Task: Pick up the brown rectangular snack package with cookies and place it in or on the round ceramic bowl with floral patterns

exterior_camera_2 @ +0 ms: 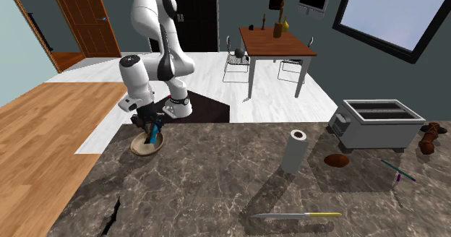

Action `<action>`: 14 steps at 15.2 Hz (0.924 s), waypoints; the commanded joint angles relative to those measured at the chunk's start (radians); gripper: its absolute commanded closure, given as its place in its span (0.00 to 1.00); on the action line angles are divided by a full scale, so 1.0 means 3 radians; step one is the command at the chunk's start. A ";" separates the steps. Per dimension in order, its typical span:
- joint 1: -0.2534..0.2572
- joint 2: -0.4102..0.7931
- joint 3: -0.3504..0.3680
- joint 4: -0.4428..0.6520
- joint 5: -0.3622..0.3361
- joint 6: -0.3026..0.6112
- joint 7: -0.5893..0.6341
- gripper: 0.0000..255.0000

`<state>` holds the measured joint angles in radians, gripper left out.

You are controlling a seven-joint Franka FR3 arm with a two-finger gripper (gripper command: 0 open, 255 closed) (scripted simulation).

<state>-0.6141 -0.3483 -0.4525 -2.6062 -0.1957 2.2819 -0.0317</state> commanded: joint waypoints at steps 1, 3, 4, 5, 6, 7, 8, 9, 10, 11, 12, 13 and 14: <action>-0.0114 -0.0071 -0.0121 -0.0036 -0.0089 -0.0021 -0.0169 1.00; -0.0223 -0.0124 -0.0246 -0.0052 -0.0171 -0.0042 -0.0338 1.00; -0.0218 -0.0090 -0.0260 -0.0074 -0.0167 0.0014 -0.0344 1.00; -0.0212 -0.0054 -0.0274 -0.0095 -0.0162 0.0070 -0.0351 1.00; -0.0206 -0.0017 -0.0288 -0.0116 -0.0156 0.0127 -0.0359 1.00; -0.0200 0.0022 -0.0302 -0.0136 -0.0148 0.0184 -0.0367 1.00; -0.0193 0.0062 -0.0316 -0.0155 -0.0140 0.0241 -0.0377 1.00; -0.0185 0.0103 -0.0330 -0.0173 -0.0130 0.0299 -0.0387 1.00; -0.0177 0.0145 -0.0345 -0.0190 -0.0118 0.0357 -0.0398 1.00; -0.0168 0.0189 -0.0359 -0.0207 -0.0105 0.0416 -0.0410 1.00; -0.0158 0.0234 -0.0374 -0.0223 -0.0090 0.0475 -0.0423 1.00; -0.0147 0.0280 -0.0389 -0.0238 -0.0073 0.0534 -0.0438 1.00; -0.0136 0.0328 -0.0404 -0.0253 -0.0054 0.0594 -0.0454 1.00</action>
<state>-0.6570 -0.2600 -0.5704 -2.6762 -0.2151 2.4438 -0.1651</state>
